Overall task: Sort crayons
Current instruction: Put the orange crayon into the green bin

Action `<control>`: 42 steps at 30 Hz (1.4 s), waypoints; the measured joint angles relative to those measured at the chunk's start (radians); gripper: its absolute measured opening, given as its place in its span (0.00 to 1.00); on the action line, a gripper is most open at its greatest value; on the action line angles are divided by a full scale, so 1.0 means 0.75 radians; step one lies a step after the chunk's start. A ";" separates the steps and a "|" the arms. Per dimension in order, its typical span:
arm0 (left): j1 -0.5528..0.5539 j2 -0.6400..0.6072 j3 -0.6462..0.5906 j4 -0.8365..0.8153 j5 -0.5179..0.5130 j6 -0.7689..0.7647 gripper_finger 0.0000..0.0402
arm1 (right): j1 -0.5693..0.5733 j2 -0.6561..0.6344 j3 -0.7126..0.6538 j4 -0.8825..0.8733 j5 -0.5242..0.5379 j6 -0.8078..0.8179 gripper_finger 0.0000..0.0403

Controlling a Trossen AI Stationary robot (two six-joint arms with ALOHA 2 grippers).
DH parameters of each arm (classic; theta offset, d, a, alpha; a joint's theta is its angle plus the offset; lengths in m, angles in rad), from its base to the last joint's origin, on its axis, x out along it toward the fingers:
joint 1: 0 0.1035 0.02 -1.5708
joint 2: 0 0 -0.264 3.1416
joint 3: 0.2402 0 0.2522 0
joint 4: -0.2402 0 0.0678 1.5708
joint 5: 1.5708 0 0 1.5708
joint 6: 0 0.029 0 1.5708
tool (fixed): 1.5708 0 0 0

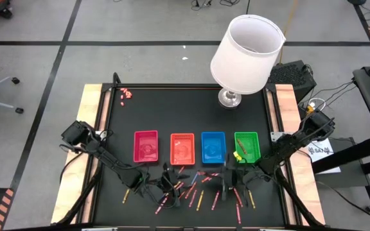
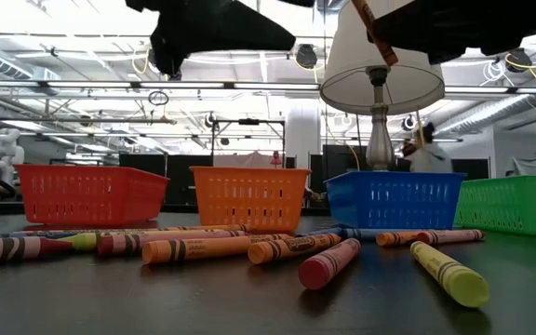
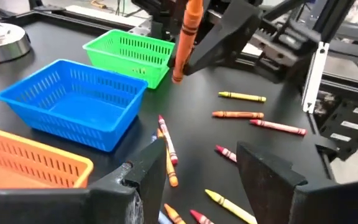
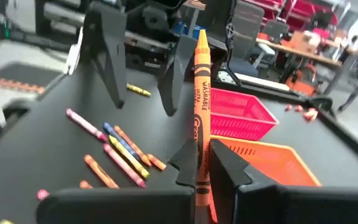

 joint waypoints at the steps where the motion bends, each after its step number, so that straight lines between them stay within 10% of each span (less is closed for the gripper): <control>1: -0.007 0.000 0.000 0.002 0.000 0.000 0.49 | 0.000 0.000 0.000 -0.002 -0.001 -0.034 0.02; 11: -0.027 0.001 0.000 0.009 -0.013 0.040 0.49 | 0.008 -0.022 0.000 -0.011 0.008 -0.095 0.02; 20: -0.027 0.001 0.000 0.002 -0.015 0.092 0.49 | 0.153 -0.252 0.000 -0.259 0.398 0.012 0.02; 27: -0.024 0.001 0.000 0.003 -0.014 0.120 0.49 | 0.254 -0.504 0.000 -0.871 0.739 0.583 0.02; 42: 0.013 0.001 0.001 -0.003 -0.013 0.117 0.49 | 0.242 -0.536 0.000 -2.145 0.353 2.111 0.02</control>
